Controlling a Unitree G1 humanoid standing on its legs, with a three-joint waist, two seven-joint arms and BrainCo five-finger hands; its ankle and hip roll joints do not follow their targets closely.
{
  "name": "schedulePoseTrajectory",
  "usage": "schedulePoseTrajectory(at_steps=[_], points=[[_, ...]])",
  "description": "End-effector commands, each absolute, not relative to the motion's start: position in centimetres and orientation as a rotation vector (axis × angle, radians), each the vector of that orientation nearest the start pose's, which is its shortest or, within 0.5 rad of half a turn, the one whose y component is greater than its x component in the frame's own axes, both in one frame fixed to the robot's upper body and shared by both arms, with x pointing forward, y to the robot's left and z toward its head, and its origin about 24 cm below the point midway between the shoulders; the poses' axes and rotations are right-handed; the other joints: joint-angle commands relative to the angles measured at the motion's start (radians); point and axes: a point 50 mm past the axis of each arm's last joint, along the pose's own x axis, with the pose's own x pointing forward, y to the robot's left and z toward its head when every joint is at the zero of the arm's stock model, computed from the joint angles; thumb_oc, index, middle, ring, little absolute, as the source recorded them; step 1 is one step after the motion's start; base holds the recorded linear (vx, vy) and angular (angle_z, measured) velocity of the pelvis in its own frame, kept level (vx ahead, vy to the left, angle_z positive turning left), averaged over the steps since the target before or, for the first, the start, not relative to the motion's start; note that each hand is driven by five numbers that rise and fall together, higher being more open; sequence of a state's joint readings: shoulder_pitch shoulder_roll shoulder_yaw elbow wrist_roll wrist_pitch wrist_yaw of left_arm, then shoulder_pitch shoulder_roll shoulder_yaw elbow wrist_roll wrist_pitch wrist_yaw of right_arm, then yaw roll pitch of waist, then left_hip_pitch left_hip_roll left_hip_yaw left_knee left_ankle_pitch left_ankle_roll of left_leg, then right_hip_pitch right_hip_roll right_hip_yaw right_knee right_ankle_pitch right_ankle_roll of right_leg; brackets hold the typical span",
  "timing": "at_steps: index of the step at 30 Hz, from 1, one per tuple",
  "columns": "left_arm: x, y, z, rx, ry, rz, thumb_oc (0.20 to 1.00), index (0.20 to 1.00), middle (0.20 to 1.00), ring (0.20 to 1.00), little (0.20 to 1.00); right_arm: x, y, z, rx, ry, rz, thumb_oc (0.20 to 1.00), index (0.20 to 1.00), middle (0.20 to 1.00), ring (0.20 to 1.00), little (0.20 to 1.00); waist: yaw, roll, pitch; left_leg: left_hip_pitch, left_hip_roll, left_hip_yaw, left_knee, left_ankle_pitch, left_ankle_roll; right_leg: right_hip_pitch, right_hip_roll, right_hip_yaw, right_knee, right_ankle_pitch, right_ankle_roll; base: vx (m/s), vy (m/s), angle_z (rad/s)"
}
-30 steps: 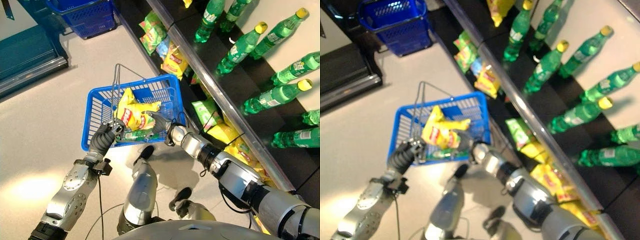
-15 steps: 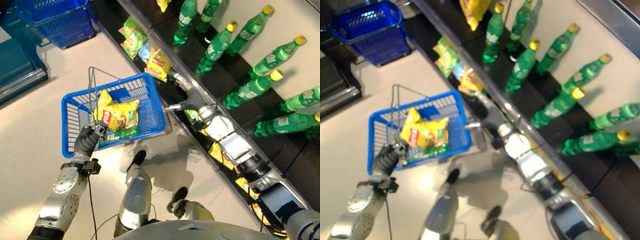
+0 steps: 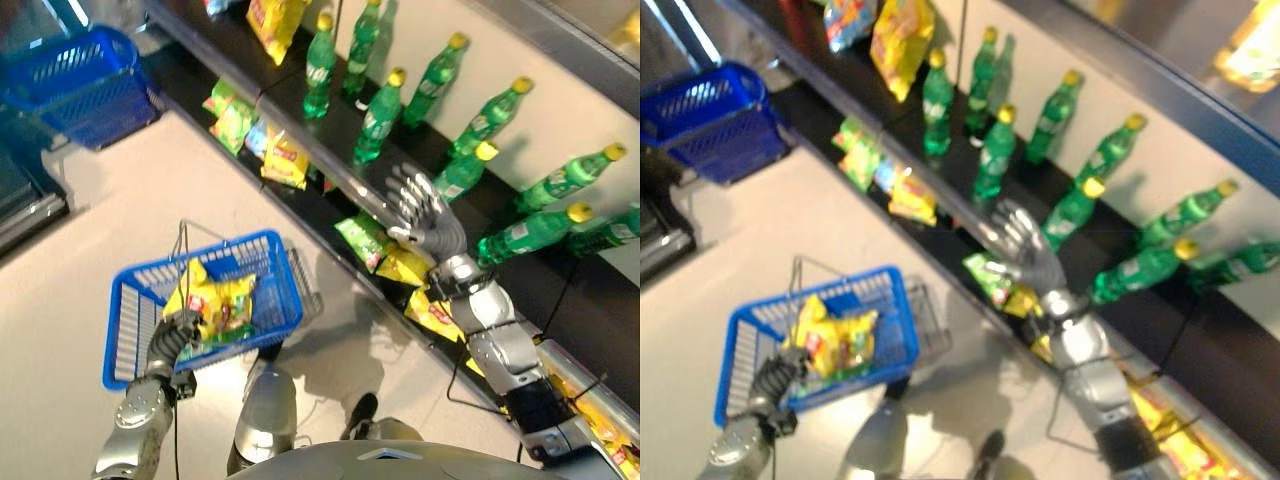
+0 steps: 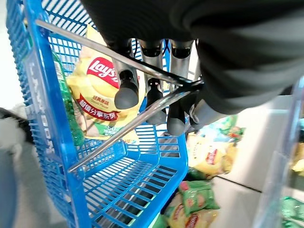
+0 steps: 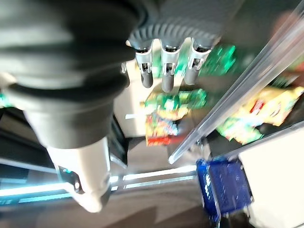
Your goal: Pick up the snacks into the basket
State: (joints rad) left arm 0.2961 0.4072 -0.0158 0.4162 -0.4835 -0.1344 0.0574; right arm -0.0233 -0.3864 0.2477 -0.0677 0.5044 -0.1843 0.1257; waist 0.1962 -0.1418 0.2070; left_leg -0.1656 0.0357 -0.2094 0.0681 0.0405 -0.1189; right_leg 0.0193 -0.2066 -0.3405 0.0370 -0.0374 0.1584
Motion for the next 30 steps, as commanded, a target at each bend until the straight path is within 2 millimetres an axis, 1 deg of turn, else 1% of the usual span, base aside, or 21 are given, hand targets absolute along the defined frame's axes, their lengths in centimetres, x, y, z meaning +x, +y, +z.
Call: schedulePoseTrajectory(at_steps=[1,2,3,5,6,7,9,10,12,13,15,16,18,19,21,22,23,24,27,29,30], points=[[16.7,28.4,-4.8,0.032,0.352,0.299,0.2,0.2,0.2,0.2,0.2,24.3,-15.2,6.6,0.136,-0.127,0.475,1.0,1.0,1.0,1.0,1.0,-0.044,0.041,-0.117,0.065,0.011,0.042,-0.053,0.003,0.064,-0.029,0.009,0.03,-0.013,0.124,0.018,0.01,0.019,-0.26],[16.7,28.4,-4.9,0.032,0.351,0.299,0.2,0.2,0.2,0.2,0.2,24.3,-15.2,6.6,0.136,-0.127,0.475,1.0,1.0,1.0,1.0,1.0,-0.043,0.041,-0.117,0.067,0.012,0.044,-0.054,0.003,0.064,-0.029,0.01,0.031,-0.014,0.125,0.017,0.01,0.029,-0.33],[15.7,28.5,-6.7,0.049,0.443,0.333,0.2,0.2,0.2,0.2,0.2,23.9,-14.8,4.9,0.105,-0.043,0.507,1.0,1.0,1.0,1.0,1.0,-0.056,0.043,-0.132,0.086,0.022,0.064,-0.065,0.005,0.062,-0.024,0.015,0.053,-0.027,0.13,0.017,0.02,0.016,-0.36],[14.4,28.3,-8.8,0.053,0.563,0.368,0.2,0.2,0.2,0.2,0.2,23.6,-14.5,3.0,0.04,0.04,0.535,1.0,1.0,1.0,1.0,1.0,-0.071,0.047,-0.149,0.112,0.037,0.09,-0.083,0.011,0.061,-0.021,0.021,0.08,-0.04,0.135,0.017,0.01,0.014,-0.62],[14.1,28.3,-9.4,0.049,0.593,0.385,0.2,0.2,0.2,0.2,0.2,23.5,-14.4,2.6,-0.003,0.058,0.54,1.0,1.0,1.0,1.0,1.0,-0.077,0.049,-0.155,0.122,0.043,0.1,-0.09,0.013,0.06,-0.02,0.023,0.09,-0.044,0.137,0.017,0.0,0.004,-0.6],[14.1,28.3,-9.4,0.049,0.593,0.385,0.2,0.2,0.2,0.2,0.2,23.5,-14.4,2.6,-0.004,0.058,0.54,1.0,1.0,1.0,1.0,1.0,-0.076,0.049,-0.153,0.124,0.044,0.102,-0.092,0.014,0.06,-0.019,0.024,0.092,-0.045,0.137,0.017,0.0,0.009,-0.4],[13.1,28.1,-10.9,0.061,0.689,0.412,0.2,0.2,0.2,0.2,0.2,23.3,-14.4,0.9,-0.105,0.128,0.555,1.0,1.0,1.0,1.0,1.0,-0.09,0.052,-0.169,0.144,0.054,0.123,-0.109,0.021,0.055,-0.019,0.03,0.115,-0.053,0.141,0.018,0.01,0.0,-0.3],[12.3,28.0,-11.9,0.061,0.754,0.431,0.2,0.2,0.2,0.2,0.2,22.7,-14.7,-0.9,-0.14,0.211,0.535,1.0,1.0,1.0,1.0,1.0,-0.1,0.054,-0.18,0.16,0.062,0.137,-0.125,0.028,0.05,-0.013,0.033,0.127,-0.062,0.14,0.018,0.0,-0.012,-0.25],[11.4,27.5,-12.9,0.072,0.827,0.44,0.2,0.2,0.2,0.2,0.2,21.6,-15.4,-3.5,-0.138,0.324,0.487,1.0,1.0,1.0,1.0,1.0,-0.116,0.056,-0.194,0.172,0.069,0.144,-0.141,0.033,0.044,-0.005,0.038,0.132,-0.073,0.14,0.018,0.01,-0.008,-0.34],[11.0,27.4,-13.2,0.08,0.852,0.438,0.2,0.2,0.2,0.2,0.2,21.3,-15.6,-4.2,-0.177,0.352,0.485,1.0,1.0,1.0,1.0,1.0,-0.12,0.056,-0.199,0.176,0.071,0.144,-0.145,0.033,0.041,-0.002,0.038,0.133,-0.078,0.14,0.019,0.01,-0.007,-0.18],[11.0,27.4,-13.2,0.08,0.852,0.438,0.2,0.2,0.2,0.2,0.2,21.3,-15.6,-4.2,-0.177,0.352,0.485,1.0,1.0,1.0,1.0,1.0,-0.12,0.056,-0.199,0.176,0.071,0.144,-0.146,0.033,0.041,-0.002,0.039,0.132,-0.079,0.14,0.019,0.0,0.0,0.0],[10.0,27.0,-13.9,0.078,0.91,0.445,0.2,0.2,0.2,0.2,0.2,19.4,-17.0,-7.3,-0.236,0.503,0.437,1.0,1.0,1.0,1.0,1.0,-0.132,0.058,-0.21,0.179,0.074,0.146,-0.155,0.034,0.032,0.01,0.04,0.128,-0.092,0.141,0.018,0.0,0.0,0.0],[9.4,26.4,-14.5,0.081,0.961,0.427,0.2,0.2,0.2,0.2,0.2,17.8,-18.1,-9.4,-0.295,0.621,0.401,1.0,1.0,1.0,1.0,1.0,-0.138,0.058,-0.217,0.175,0.076,0.141,-0.155,0.032,0.027,0.018,0.038,0.12,-0.105,0.145,0.02,-0.03,-0.012,0.05],[9.4,26.4,-14.5,0.081,0.96,0.427,0.2,0.2,0.2,0.2,0.2,17.8,-18.1,-9.4,-0.295,0.621,0.401,1.0,1.0,1.0,1.0,1.0,-0.139,0.058,-0.217,0.175,0.076,0.14,-0.155,0.032,0.027,0.018,0.039,0.119,-0.106,0.145,0.02,-0.04,0.005,0.05],[8.8,25.8,-14.9,0.082,0.992,0.411,0.2,0.2,0.2,0.2,0.2,15.6,-19.8,-11.8,-0.295,0.773,0.308,1.0,1.0,1.0,1.0,1.0,-0.149,0.062,-0.228,0.17,0.074,0.146,-0.155,0.029,0.026,0.016,0.035,0.127,-0.124,0.158,0.024,-0.04,0.012,0.01],[8.8,25.8,-14.9,0.082,0.992,0.411,0.2,0.2,0.2,0.2,0.2,15.6,-19.8,-11.8,-0.295,0.773,0.308,1.0,1.0,1.0,1.0,1.0,-0.149,0.062,-0.228,0.17,0.074,0.146,-0.155,0.029,0.026,0.016,0.035,0.127,-0.124,0.158,0.024,-0.05,0.023,-0.04],[8.3,25.3,-15.2,0.079,1.012,0.4,0.2,0.2,0.2,0.2,0.2,14.2,-20.7,-13.1,-0.288,0.869,0.24,1.0,1.0,1.0,1.0,1.0,-0.149,0.068,-0.236,0.169,0.071,0.156,-0.155,0.026,0.029,0.005,0.031,0.141,-0.124,0.164,0.029,-0.03,0.022,-0.06],[8.2,25.3,-15.2,0.073,1.017,0.402,0.2,0.2,0.2,0.2,0.2,13.6,-21.0,-13.6,-0.271,0.905,0.205,1.0,1.0,1.0,1.0,1.0,-0.148,0.07,-0.238,0.171,0.07,0.16,-0.155,0.025,0.03,0.003,0.029,0.146,-0.124,0.165,0.03,-0.04,0.03,-0.11],[7.2,24.9,-15.7,0.065,1.069,0.402,0.2,0.2,0.2,0.2,0.2,9.8,-22.4,-15.8,-0.178,1.111,0.007,1.0,1.0,1.0,1.0,1.0,-0.146,0.079,-0.244,0.186,0.064,0.165,-0.155,0.018,0.038,0.008,0.023,0.153,-0.124,0.167,0.033,0.0,0.024,-0.16],[6.8,24.7,-15.9,0.069,1.096,0.392,0.2,0.2,0.2,0.2,0.2,8.5,-23.1,-16.2,-0.175,1.186,-0.071,1.0,1.0,1.0,1.0,1.0,-0.146,0.083,-0.246,0.19,0.062,0.163,-0.155,0.015,0.039,0.016,0.021,0.153,-0.124,0.167,0.032,0.01,0.015,-0.07],[6.8,24.7,-15.9,0.069,1.096,0.392,0.2,0.2,0.2,0.2,0.2,8.5,-23.1,-16.2,-0.175,1.186,-0.071,1.0,1.0,1.0,1.0,1.0,-0.146,0.083,-0.245,0.191,0.062,0.163,-0.155,0.015,0.039,0.017,0.021,0.153,-0.124,0.167,0.032,0.0,0.0,0.0]])
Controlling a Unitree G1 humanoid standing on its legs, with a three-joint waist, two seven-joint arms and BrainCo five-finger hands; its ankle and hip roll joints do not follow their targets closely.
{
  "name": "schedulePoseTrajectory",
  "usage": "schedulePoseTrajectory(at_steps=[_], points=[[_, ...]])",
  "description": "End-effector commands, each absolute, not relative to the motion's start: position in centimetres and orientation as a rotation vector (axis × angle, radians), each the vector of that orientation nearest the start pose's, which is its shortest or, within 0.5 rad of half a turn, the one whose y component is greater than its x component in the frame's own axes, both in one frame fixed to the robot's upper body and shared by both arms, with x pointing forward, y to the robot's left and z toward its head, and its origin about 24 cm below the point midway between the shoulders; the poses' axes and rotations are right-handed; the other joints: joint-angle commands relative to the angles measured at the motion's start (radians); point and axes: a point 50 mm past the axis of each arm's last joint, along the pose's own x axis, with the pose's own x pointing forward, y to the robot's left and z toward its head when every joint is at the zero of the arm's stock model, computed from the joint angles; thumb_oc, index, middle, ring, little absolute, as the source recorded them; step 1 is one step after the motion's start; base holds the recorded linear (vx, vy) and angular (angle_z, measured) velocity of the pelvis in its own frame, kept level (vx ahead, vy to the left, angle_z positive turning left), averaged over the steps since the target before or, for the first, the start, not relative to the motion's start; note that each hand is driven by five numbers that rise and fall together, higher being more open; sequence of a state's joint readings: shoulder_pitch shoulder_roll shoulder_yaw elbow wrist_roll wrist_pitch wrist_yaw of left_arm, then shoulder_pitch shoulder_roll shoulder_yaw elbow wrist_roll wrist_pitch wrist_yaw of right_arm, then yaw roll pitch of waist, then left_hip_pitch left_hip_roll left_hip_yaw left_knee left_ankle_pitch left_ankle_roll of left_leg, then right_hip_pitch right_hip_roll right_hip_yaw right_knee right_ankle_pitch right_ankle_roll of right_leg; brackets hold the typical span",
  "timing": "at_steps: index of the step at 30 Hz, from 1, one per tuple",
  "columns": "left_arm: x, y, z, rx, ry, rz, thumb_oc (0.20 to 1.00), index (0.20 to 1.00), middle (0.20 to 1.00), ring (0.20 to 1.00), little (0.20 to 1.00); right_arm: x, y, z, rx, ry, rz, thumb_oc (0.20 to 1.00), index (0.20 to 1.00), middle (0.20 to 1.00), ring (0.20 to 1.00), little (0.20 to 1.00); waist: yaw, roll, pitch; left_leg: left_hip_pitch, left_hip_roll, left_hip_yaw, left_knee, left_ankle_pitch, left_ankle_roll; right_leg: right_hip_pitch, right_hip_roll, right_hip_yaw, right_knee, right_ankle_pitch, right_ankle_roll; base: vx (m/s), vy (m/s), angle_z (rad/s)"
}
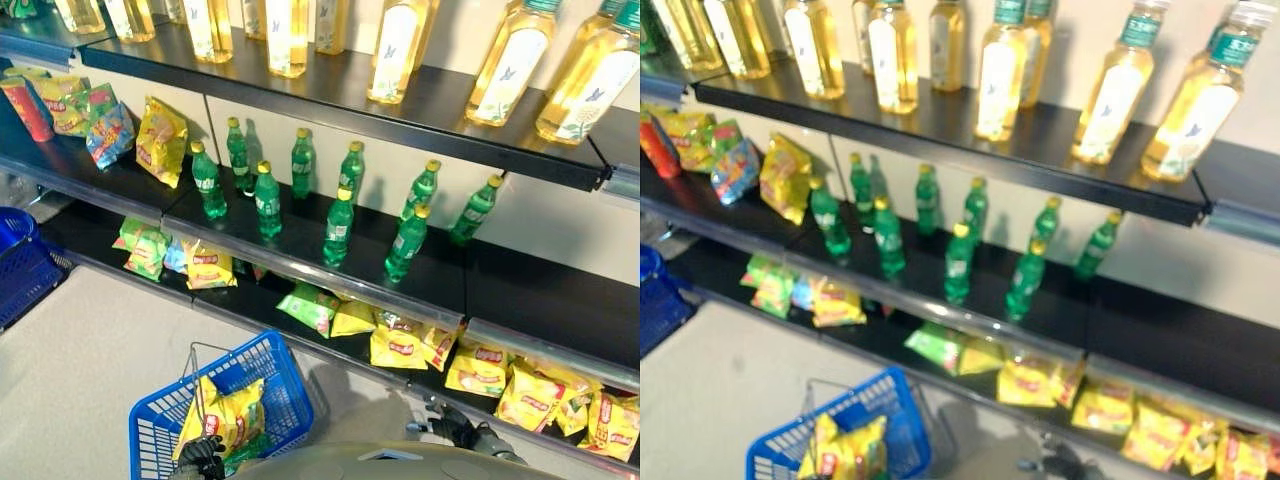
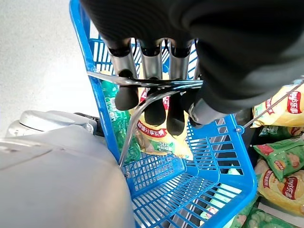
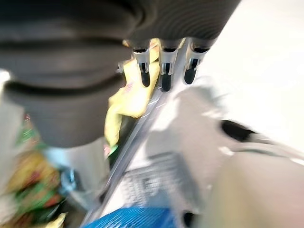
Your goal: Pick up the snacks into the basket
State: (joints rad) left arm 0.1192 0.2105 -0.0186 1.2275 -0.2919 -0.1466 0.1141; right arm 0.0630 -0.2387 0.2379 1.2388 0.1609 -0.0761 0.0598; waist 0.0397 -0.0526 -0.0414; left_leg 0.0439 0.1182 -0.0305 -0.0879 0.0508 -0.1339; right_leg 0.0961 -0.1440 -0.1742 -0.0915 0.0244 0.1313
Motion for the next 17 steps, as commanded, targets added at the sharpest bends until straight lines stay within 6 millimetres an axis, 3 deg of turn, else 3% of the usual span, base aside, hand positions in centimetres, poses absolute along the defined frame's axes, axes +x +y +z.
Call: schedulePoseTrajectory(at_steps=[1,8,17], points=[[6.6,24.5,-16.0,0.074,1.114,0.375,0.2,0.2,0.2,0.2,0.2,7.2,-23.7,-16.5,-0.195,1.254,-0.111,1.0,1.0,1.0,1.0,1.0,0.009,-0.001,0.001,-0.016,-0.023,-0.019,0.001,0.002,0.056,-0.054,-0.044,-0.015,0.004,0.105,0.06,0.0,0.0,0.0],[6.4,24.1,-16.2,0.028,1.13,0.389,0.2,0.2,0.2,0.2,0.2,4.4,-25.0,-16.7,-0.23,1.381,-0.188,1.0,1.0,1.0,1.0,1.0,0.004,0.006,-0.002,-0.019,-0.03,-0.026,0.001,0.001,0.063,-0.054,-0.049,-0.013,0.004,0.108,0.059,0.0,0.0,0.0],[6.2,23.4,-16.5,0.033,1.147,0.37,0.2,0.2,0.2,0.2,0.2,6.1,-24.2,-16.7,-0.27,1.34,-0.153,1.0,1.0,1.0,1.0,1.0,0.011,0.007,-0.001,-0.018,-0.035,-0.033,0.001,-0.001,0.065,-0.049,-0.051,-0.02,0.004,0.106,0.059,0.0,0.0,0.0]])
